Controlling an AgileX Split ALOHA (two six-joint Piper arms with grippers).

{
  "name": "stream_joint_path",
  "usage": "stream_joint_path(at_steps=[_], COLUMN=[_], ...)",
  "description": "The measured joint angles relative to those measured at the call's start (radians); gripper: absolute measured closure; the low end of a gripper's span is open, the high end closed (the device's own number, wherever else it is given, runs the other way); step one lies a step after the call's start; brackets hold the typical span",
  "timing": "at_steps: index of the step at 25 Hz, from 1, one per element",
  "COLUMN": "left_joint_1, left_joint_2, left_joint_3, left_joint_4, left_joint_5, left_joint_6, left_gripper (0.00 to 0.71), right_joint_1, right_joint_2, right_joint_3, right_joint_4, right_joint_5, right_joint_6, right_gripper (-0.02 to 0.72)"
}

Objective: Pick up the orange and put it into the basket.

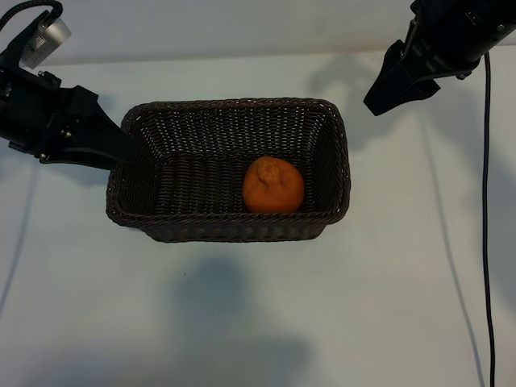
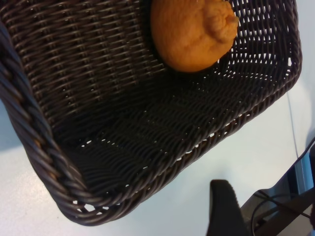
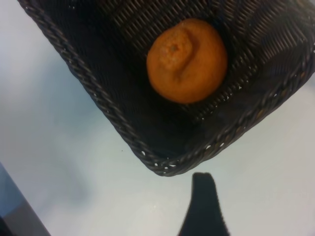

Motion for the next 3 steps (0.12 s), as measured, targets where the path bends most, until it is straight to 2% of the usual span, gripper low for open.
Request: stream_joint_path(at_steps=[3], left_joint_1=[0.0], left_joint_2=[0.0], left_joint_3=[0.0], left_joint_4=[0.0], left_joint_5=[0.0], left_joint_6=[0.0], left_gripper=[0.253], right_joint_1=[0.0], right_joint_2=[0.0], right_joint_3=[0.0], right_joint_4=[0.0], right_joint_5=[0.0], right_joint_6=[0.0], right_gripper=[0.196])
